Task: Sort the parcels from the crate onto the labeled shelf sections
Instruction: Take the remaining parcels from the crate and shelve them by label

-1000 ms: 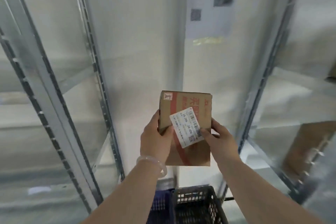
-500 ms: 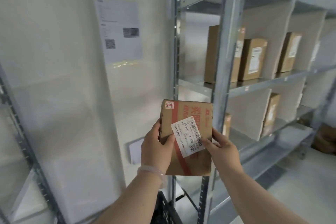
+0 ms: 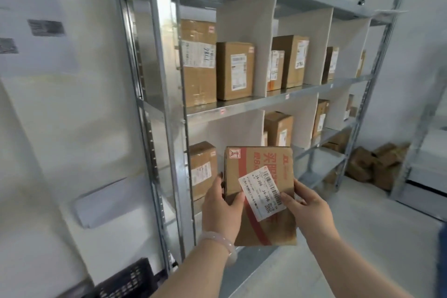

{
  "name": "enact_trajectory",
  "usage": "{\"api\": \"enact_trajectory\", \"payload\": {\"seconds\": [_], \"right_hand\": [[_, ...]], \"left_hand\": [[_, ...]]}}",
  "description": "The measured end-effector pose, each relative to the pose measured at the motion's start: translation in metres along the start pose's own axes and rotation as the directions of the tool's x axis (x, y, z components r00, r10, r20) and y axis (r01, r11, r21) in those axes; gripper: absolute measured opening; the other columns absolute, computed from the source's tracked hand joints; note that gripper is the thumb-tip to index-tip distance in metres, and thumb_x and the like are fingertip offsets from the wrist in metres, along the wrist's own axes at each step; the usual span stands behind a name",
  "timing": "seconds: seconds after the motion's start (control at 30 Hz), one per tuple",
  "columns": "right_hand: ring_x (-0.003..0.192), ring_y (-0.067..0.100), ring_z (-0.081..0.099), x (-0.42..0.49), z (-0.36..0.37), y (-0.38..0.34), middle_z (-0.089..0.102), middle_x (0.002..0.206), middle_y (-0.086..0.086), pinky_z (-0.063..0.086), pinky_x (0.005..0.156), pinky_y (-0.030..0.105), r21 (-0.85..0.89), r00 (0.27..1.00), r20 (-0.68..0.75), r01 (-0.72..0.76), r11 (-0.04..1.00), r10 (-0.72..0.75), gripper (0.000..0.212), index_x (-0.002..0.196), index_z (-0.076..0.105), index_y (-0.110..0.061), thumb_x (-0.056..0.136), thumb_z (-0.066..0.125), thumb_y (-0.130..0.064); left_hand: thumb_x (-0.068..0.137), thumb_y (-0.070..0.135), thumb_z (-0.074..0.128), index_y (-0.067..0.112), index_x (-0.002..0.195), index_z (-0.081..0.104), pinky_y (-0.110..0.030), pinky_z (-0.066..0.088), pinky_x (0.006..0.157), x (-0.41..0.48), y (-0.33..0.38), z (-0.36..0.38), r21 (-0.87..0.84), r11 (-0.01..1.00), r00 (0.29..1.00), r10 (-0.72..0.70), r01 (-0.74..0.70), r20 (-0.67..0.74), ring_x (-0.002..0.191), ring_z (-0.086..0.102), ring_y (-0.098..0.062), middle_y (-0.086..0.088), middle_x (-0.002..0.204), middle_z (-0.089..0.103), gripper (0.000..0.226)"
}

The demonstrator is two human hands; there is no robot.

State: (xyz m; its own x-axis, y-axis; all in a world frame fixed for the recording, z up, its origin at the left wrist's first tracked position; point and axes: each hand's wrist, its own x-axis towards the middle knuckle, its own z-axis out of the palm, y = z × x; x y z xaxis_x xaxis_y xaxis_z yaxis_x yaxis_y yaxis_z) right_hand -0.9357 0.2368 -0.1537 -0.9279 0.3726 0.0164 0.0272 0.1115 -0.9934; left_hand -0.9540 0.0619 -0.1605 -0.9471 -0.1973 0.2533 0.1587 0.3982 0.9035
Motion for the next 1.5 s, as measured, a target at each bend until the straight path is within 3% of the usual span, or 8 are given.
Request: {"api": "enact_trajectory", "payload": {"seconds": [0.13,0.3,0.5,0.8,1.0,1.27,1.4,1.5], "right_hand": [[0.084,0.005,0.063,0.033,-0.023,0.011,0.070,0.091,-0.012,0.047,0.064,0.024,-0.031,1.000,0.005,-0.007,1.000,0.007,0.044,0.127,0.061,-0.038,0.088,0.068,-0.018],[0.085,0.000,0.060,0.081,-0.015,0.020,0.066,0.088,-0.017,0.047,0.072,0.029,-0.090,1.000,0.018,0.011,0.996,-0.009,0.048,0.129,0.057,-0.043,0.088,0.068,-0.021],[0.093,0.013,0.062,0.147,0.024,0.041,0.066,0.099,-0.011,0.049,0.081,0.032,-0.121,0.999,0.047,-0.014,0.993,0.019,0.048,0.133,0.056,-0.036,0.089,0.067,-0.021],[0.087,0.002,0.063,0.243,0.078,0.060,0.068,0.093,-0.017,0.045,0.064,0.020,-0.236,0.988,0.151,0.005,0.972,0.032,0.036,0.119,0.062,-0.035,0.089,0.064,-0.015],[0.090,0.004,0.064,0.294,0.093,0.084,0.071,0.091,-0.019,0.045,0.068,0.023,-0.285,0.953,0.272,-0.054,0.957,0.135,0.031,0.103,0.065,-0.041,0.092,0.055,-0.014],[0.086,0.006,0.056,0.357,0.116,0.105,0.066,0.104,-0.009,0.040,0.071,0.024,-0.345,0.883,0.438,-0.007,0.939,0.167,0.034,0.119,0.058,-0.036,0.093,0.051,-0.014],[0.097,0.005,0.061,0.371,0.125,0.119,0.063,0.103,-0.025,0.042,0.075,0.017,-0.313,0.849,0.518,0.079,0.947,0.100,0.045,0.124,0.052,-0.038,0.090,0.056,-0.009],[0.102,-0.001,0.057,0.380,0.132,0.121,0.051,0.107,-0.043,0.039,0.078,0.010,-0.256,0.814,0.579,0.131,0.958,0.043,0.061,0.128,0.042,-0.046,0.088,0.058,-0.003]], "left_hand": [[0.093,0.038,0.061,0.038,0.131,0.051,-0.034,0.049,0.099,0.010,0.005,0.040,0.045,0.998,0.999,-0.038,0.037,0.022,0.115,0.053,-0.008,0.021,0.116,0.050,0.040],[0.091,0.040,0.062,0.036,0.127,0.055,-0.038,0.051,0.098,0.051,-0.007,0.064,0.073,0.996,0.999,-0.053,0.053,-0.009,0.114,0.055,-0.010,0.017,0.119,0.056,0.038],[0.090,0.043,0.062,0.036,0.130,0.055,-0.037,0.051,0.098,0.110,-0.048,0.087,0.120,0.991,0.998,-0.051,0.055,-0.041,0.115,0.052,-0.009,0.015,0.121,0.057,0.042],[0.087,0.048,0.062,0.032,0.133,0.054,-0.035,0.046,0.104,0.196,-0.094,0.115,0.213,0.961,0.984,-0.164,0.175,-0.068,0.122,0.048,-0.013,0.010,0.136,0.041,0.049],[0.089,0.048,0.061,0.032,0.152,0.027,-0.033,0.024,0.116,0.214,-0.107,0.130,0.279,0.914,0.953,-0.303,0.294,-0.011,0.143,0.022,-0.020,0.000,0.150,0.024,0.073],[0.087,0.053,0.061,0.033,0.156,0.007,-0.052,0.027,0.117,0.240,-0.119,0.164,0.200,0.826,0.846,-0.533,0.528,-0.031,0.148,0.019,-0.030,0.004,0.162,0.008,0.090],[0.060,0.070,0.065,0.044,0.144,0.029,-0.051,0.039,0.111,0.249,-0.129,0.182,0.104,0.799,0.805,-0.587,0.593,-0.078,0.139,0.039,-0.025,0.006,0.155,0.034,0.095],[0.065,0.051,0.073,0.037,0.139,0.039,-0.039,0.040,0.109,0.254,-0.127,0.192,0.001,0.803,0.799,-0.593,0.596,-0.101,0.126,0.046,-0.013,0.013,0.140,0.046,0.083]]}}
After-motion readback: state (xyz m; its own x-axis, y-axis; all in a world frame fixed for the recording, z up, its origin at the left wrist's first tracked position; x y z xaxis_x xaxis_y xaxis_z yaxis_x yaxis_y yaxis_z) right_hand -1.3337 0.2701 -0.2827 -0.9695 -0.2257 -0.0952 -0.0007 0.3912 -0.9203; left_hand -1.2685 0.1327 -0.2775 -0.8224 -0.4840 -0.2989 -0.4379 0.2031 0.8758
